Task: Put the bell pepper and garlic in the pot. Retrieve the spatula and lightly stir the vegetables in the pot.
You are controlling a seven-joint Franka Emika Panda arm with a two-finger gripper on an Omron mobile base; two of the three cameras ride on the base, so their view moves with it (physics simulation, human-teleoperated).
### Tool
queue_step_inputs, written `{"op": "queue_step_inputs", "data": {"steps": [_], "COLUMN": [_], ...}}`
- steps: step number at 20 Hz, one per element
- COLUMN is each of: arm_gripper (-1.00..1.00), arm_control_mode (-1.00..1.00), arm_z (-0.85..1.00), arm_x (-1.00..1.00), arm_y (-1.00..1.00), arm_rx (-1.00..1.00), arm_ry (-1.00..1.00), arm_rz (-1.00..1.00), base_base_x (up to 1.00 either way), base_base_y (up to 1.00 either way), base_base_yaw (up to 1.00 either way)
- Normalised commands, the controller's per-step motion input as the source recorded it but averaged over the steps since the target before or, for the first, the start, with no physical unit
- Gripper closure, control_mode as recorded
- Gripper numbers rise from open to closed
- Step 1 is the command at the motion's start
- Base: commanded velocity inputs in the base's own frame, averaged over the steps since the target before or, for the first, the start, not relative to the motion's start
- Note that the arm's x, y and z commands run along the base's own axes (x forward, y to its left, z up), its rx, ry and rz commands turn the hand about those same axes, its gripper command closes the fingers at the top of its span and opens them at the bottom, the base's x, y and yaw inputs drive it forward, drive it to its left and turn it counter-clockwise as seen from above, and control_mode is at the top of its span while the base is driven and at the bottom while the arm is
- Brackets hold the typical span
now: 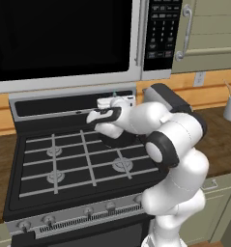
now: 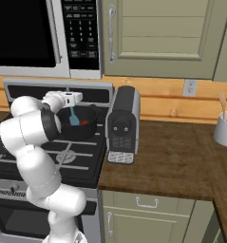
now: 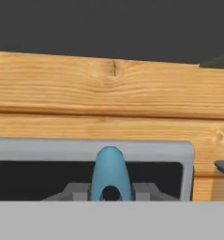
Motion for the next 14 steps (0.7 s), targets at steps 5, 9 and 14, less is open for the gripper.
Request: {"op": "queue_step_inputs", "data": {"steps": [5,9,14], "arm_gripper": [1.0,1.0,1.0], "arm_control_mode": [-1.0,-1.0,-1.0], "arm_z": [-0.49,-0.37,-0.25], "arm_x": [0.11,0.3,0.03], "arm_y": [-0.06,-0.02,-0.01], "arm_rx": [-0.05,-0.17,-0.24], "arm_ry": [0.01,-0.1,-0.33], "arm_rz": [-0.06,-0.04,-0.04], "base_base_x": [0.0,0.0,0.0], "base_base_y": [0.0,0.0,0.0], "base_base_yaw": [0.0,0.0,0.0]}}
